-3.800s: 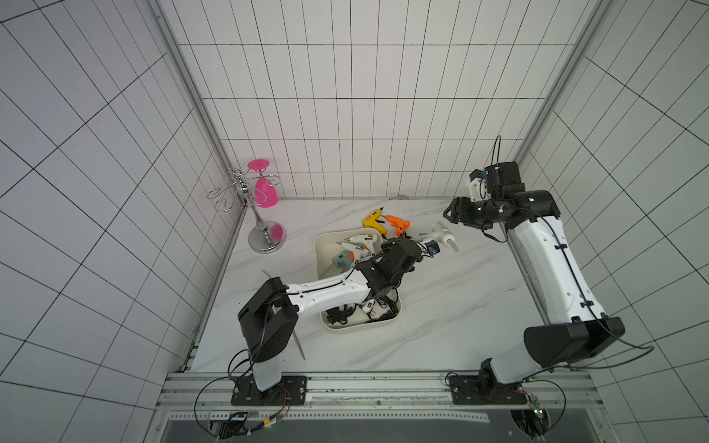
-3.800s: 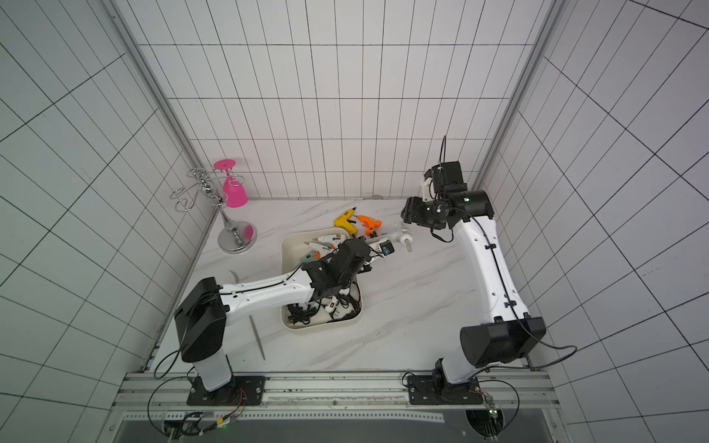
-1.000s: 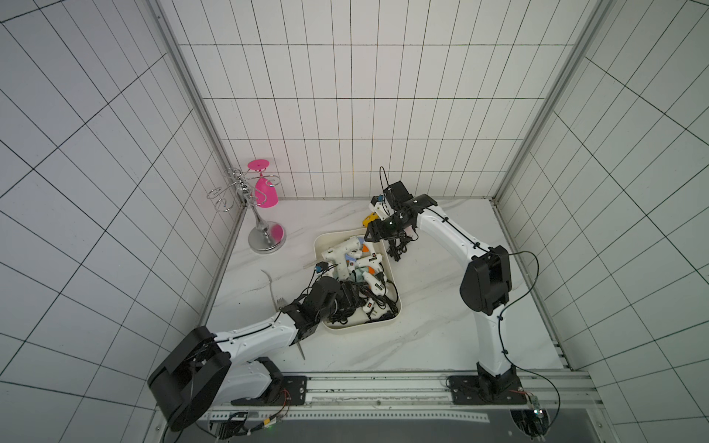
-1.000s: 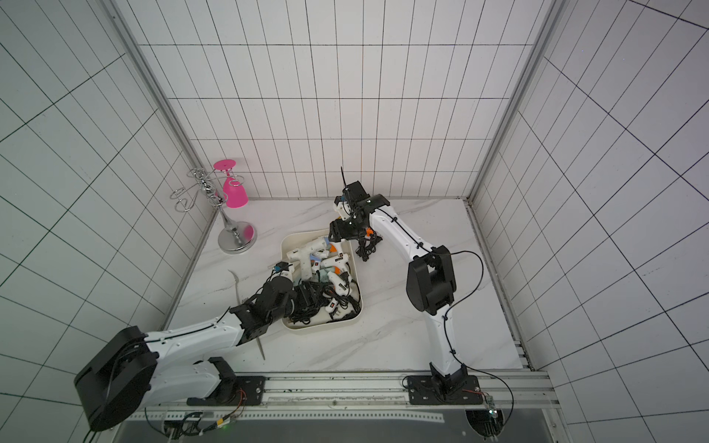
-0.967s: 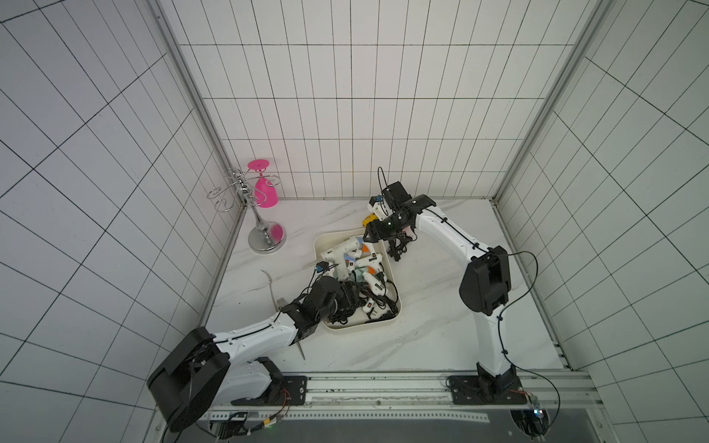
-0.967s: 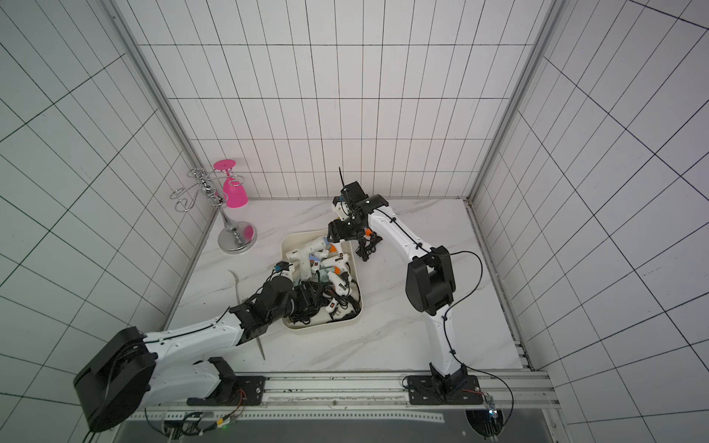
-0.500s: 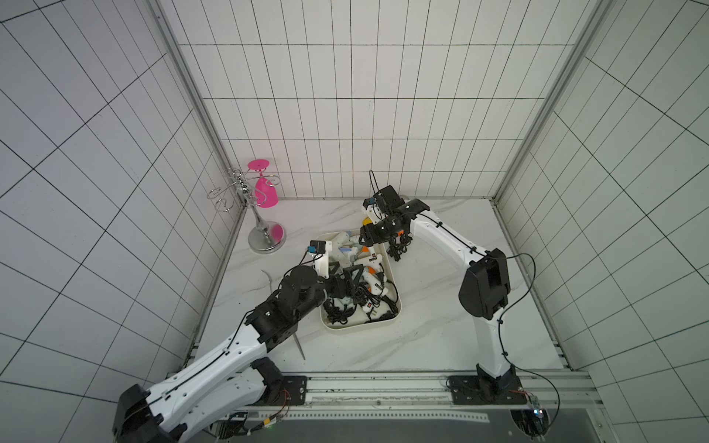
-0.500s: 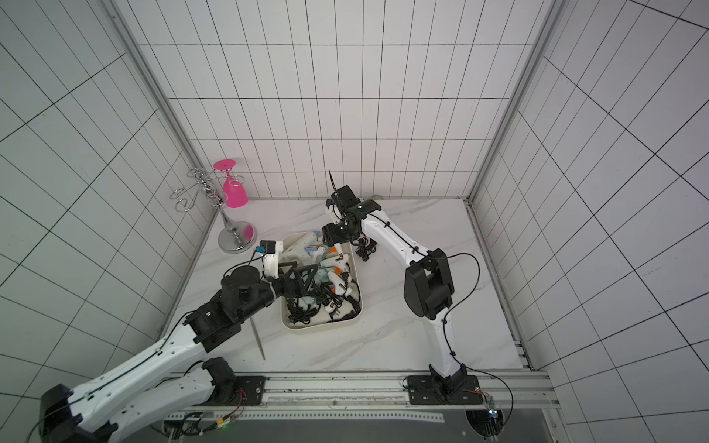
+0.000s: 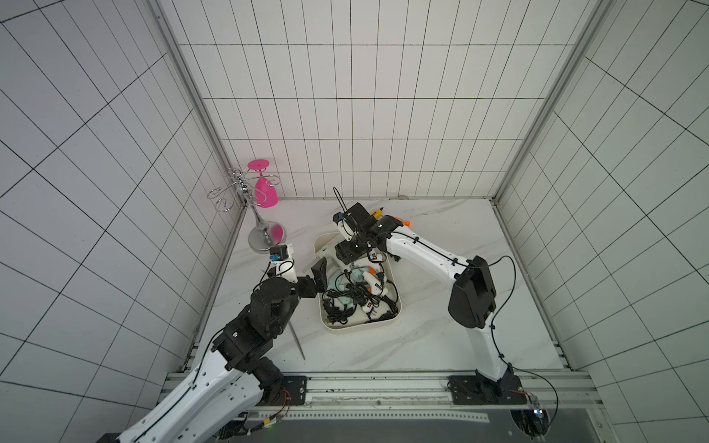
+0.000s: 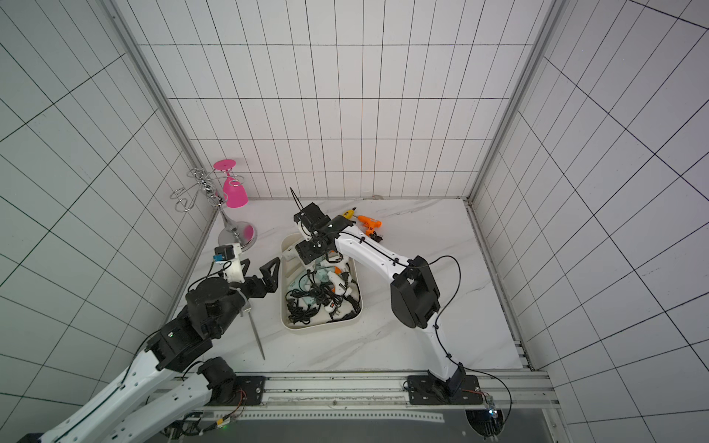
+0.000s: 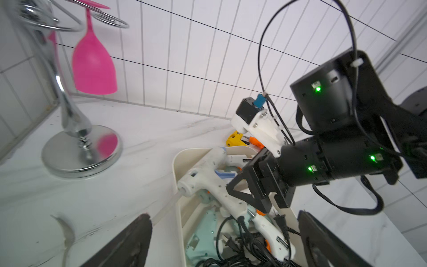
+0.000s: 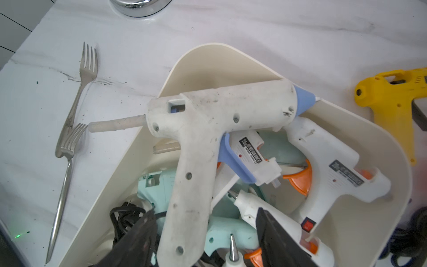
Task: Put the hot melt glue gun into the storage box
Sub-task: Adjust the hot melt adhesive gun in the storage box.
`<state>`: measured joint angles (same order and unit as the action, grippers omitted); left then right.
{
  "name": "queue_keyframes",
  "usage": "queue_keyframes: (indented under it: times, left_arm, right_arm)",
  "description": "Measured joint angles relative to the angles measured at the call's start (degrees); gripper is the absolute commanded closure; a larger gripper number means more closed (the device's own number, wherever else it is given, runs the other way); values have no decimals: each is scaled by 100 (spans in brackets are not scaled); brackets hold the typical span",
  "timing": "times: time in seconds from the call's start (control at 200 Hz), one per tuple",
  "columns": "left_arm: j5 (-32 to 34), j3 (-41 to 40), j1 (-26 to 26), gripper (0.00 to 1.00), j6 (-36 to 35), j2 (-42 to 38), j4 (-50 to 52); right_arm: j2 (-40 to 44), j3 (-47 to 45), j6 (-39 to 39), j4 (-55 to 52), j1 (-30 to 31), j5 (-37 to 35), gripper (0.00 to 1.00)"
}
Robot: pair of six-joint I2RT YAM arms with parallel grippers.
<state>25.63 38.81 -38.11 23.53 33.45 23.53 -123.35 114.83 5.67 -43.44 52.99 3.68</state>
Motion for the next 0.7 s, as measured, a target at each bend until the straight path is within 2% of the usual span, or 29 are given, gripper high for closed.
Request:
queue_keyframes:
  times: [0.23, 0.395, 0.5, 0.61, 0.699]
  left_arm:
    - [590, 0, 168, 1, -122, -348, 398]
    - [645, 0, 175, 1, -155, -354, 509]
    - [636, 0, 179, 1, -170, -291, 588]
    - [621, 0, 181, 1, -197, -120, 625]
    - [553, 2, 186, 1, -232, 131, 608]
  right_arm:
    - [-555, 76, 190, -17, 190, -612, 34]
    - [-732, 90, 507, 2, 319, -1117, 55]
    - [-723, 68, 658, 39, 372, -1381, 66]
    - [-466, -428, 872, 348, 391, -1731, 72]
    - [-127, -968, 1091, 490, 409, -1945, 73]
